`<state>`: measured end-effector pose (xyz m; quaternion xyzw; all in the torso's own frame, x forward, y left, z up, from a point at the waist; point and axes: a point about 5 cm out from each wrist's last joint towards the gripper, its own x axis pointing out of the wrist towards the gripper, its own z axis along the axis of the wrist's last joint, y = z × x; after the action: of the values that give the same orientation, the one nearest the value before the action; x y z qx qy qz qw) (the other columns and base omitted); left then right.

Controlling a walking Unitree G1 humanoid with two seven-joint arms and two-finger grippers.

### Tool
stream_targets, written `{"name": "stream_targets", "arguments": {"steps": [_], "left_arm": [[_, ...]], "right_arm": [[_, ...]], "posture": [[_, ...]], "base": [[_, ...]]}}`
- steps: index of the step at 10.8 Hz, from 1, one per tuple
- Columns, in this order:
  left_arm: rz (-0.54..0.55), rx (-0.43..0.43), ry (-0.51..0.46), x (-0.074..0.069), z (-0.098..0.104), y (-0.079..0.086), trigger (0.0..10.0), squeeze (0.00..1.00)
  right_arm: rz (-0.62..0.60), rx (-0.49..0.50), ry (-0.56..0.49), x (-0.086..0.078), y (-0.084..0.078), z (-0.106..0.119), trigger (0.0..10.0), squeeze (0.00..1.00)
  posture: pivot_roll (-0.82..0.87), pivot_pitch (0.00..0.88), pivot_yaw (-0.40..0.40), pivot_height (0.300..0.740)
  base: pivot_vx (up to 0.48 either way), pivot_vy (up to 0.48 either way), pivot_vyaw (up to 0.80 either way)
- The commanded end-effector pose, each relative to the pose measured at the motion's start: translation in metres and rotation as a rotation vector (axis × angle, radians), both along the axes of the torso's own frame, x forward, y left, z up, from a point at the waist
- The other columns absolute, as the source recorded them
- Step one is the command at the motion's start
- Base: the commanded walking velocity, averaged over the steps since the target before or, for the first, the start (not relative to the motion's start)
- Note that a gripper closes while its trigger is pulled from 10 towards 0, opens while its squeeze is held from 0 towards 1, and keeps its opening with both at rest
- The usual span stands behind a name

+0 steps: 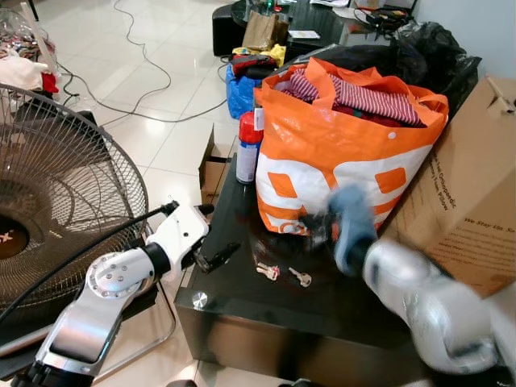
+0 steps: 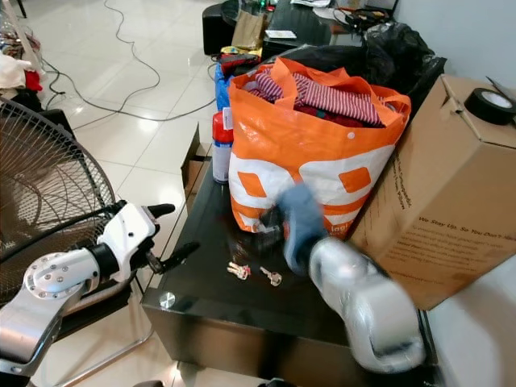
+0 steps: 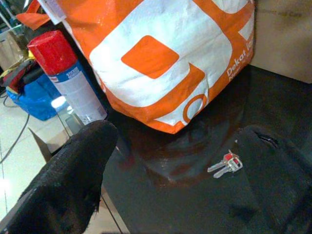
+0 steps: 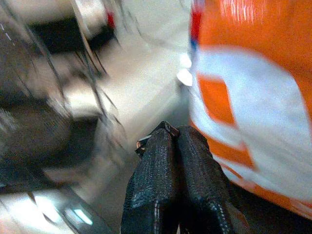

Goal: Hang keys on a hook

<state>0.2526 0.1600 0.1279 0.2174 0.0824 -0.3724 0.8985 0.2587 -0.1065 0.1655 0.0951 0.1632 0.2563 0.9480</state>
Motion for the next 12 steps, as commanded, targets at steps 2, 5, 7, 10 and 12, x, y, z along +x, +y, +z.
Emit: {"name": "stream_targets", "arguments": {"steps": [2, 5, 7, 10, 12], "left_arm": [[-0.025, 0.006, -0.006, -0.001, 0.001, -0.003, 10.0, 0.02], [-0.037, 0.005, -0.015, 0.001, 0.001, -0.004, 10.0, 0.02], [-0.052, -0.020, -0.068, 0.008, 0.008, -0.007, 10.0, 0.02], [-0.230, -0.169, -0.102, 0.023, 0.027, -0.029, 10.0, 1.00], [-0.289, -0.188, -0.126, 0.020, 0.029, -0.033, 10.0, 1.00]], "right_arm": [[-0.001, 0.203, -0.031, 0.000, -0.004, 0.015, 0.0, 0.00], [0.082, 0.456, -0.096, -0.009, 0.000, 0.032, 0.0, 0.00], [0.093, 0.447, -0.091, -0.009, 0.000, 0.033, 0.0, 0.00], [0.100, 0.403, -0.079, -0.008, 0.003, 0.031, 0.0, 0.00], [0.104, 0.379, -0.077, -0.008, 0.002, 0.030, 0.0, 0.00]], "posture": [[0.04, 0.000, -0.069, 0.740], [0.04, 0.000, -0.067, 0.740], [0.03, 0.000, -0.061, 0.740], [0.00, 0.000, -0.046, 0.740], [0.00, 0.000, -0.045, 0.740]], "base": [[0.000, 0.000, 0.00], [0.000, 0.000, 0.00], [0.000, 0.000, 0.00], [0.000, 0.000, 0.00], [0.000, 0.000, 0.00]]}}
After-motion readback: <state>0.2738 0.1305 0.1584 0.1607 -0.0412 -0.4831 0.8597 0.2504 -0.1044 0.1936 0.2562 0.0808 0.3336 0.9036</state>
